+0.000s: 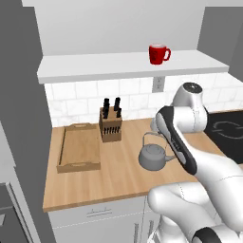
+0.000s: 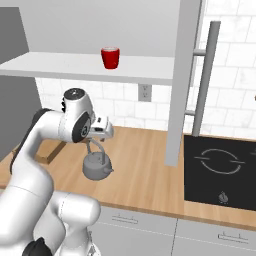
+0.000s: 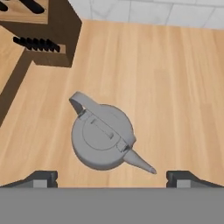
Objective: Pick the kettle from the counter and place it on the tray. Then pick the mug from the cabinet and place it on the tray. Then close the cabinet doors.
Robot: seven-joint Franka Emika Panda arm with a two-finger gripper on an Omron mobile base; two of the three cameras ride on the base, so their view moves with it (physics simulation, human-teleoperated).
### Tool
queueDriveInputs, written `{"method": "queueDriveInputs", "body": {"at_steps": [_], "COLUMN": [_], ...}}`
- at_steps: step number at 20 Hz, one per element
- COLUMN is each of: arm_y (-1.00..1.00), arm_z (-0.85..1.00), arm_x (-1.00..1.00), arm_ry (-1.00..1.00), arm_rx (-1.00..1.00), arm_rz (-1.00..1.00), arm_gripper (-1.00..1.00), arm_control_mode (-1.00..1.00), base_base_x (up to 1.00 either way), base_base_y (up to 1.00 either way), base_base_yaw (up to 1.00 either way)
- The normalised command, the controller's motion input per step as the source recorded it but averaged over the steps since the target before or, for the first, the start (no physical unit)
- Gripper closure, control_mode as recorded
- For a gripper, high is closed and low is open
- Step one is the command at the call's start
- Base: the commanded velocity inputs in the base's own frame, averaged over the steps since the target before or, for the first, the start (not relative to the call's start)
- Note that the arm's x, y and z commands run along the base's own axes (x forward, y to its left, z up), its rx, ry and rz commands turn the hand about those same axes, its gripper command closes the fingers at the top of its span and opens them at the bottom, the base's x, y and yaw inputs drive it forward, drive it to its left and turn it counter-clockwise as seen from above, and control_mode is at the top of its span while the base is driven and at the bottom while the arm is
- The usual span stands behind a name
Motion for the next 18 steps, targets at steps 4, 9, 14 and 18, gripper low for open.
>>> {"method": "queueDriveInputs", "body": {"at_steps": [4,9,14,18], "arm_y": [-0.11,-0.03,0.00,0.00], "arm_z": [-0.06,-0.13,-0.21,-0.18], "arm_x": [0.31,0.15,-0.02,0.02], "arm_ry": [0.04,0.03,0.00,0.00], "arm_rx": [0.00,0.00,0.00,0.00], "arm_rz": [0.01,0.04,0.12,0.08], "arm_gripper": [-1.00,-1.00,-1.00,-1.00], "arm_control_mode": [-1.00,-1.00,-1.00,-1.00], "base_base_x": [0.00,0.00,0.00,0.00], "base_base_y": [0.00,0.00,0.00,0.00], "base_base_yaw": [0.00,0.00,0.00,0.00]}}
